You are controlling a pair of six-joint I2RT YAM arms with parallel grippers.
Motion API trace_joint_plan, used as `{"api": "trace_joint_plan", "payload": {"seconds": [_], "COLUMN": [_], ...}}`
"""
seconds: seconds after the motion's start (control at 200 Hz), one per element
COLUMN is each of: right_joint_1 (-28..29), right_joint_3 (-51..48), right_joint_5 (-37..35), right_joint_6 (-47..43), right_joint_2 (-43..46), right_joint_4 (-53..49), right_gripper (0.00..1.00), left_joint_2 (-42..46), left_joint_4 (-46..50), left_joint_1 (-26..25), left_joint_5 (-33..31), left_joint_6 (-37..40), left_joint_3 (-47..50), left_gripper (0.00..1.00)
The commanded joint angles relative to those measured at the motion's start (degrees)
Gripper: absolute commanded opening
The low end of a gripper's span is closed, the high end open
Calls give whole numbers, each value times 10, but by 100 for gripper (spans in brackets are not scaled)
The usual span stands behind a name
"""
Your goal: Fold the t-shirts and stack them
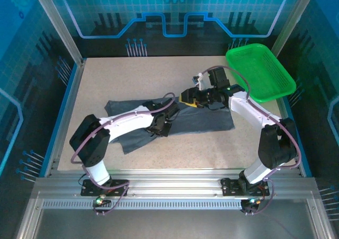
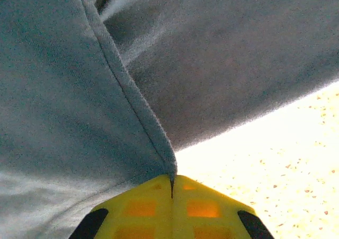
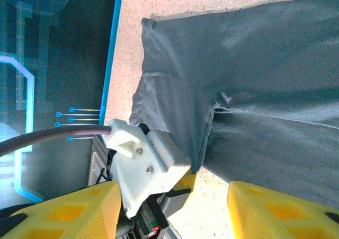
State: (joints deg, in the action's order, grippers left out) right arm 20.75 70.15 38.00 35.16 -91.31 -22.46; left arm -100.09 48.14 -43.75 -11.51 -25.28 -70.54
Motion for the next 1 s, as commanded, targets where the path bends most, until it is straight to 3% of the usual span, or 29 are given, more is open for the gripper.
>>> {"api": "trace_joint_plan", "payload": {"seconds": [0.0,0.035,0.085,0.155,0.245,0.415,0.63,0.695,0.995], "right_joint_1": [-6,-6,-6,-7,-6,2,29,34,37], "right_joint_3": [-7,-7,-8,-8,-9,-16,-12,-7,8], "right_joint_5": [9,9,8,7,4,-9,-2,0,8], "right_joint_6": [0,-1,-3,-5,-10,-26,-28,-26,-26], "right_joint_2": [19,20,21,23,24,24,17,10,0], "right_joint_4": [-8,-10,-12,-15,-21,-26,-11,-10,-14], "right_gripper": [57,57,57,57,57,57,57,57,57], "left_joint_2": [-33,-32,-26,2,67,185,210,199,160], "left_joint_4": [63,69,80,93,82,4,-75,-103,-208], "left_joint_1": [-3,-3,-1,13,70,258,441,466,487], "left_joint_5": [11,4,-14,-39,-31,67,135,162,156], "left_joint_6": [-31,-34,-42,-56,-72,-75,-62,-64,-66], "left_joint_3": [-22,-22,-24,-26,-2,101,199,217,270], "left_gripper": [10,19,40,54,53,50,48,48,49]}}
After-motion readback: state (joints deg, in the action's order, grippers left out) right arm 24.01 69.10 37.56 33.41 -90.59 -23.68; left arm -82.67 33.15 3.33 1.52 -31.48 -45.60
